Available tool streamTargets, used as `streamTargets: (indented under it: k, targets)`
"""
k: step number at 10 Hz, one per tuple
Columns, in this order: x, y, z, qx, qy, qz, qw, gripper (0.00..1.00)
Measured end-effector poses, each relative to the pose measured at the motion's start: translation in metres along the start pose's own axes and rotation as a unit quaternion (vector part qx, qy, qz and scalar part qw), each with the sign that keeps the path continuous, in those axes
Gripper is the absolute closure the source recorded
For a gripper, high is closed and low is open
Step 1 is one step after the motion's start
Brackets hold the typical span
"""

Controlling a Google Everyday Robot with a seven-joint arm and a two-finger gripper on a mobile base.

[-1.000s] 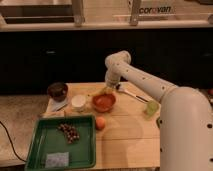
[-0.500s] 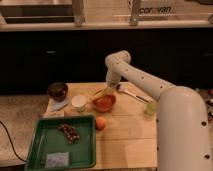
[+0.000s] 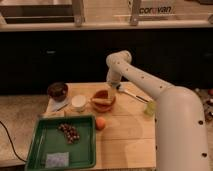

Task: Place banana in red bowl

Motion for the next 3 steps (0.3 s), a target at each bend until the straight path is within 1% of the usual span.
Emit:
streamTargets:
  k: [3]
  targets:
    - [0.0116, -0.0029, -0.0005, -0.010, -0.012, 0.022, 0.9996, 0.20]
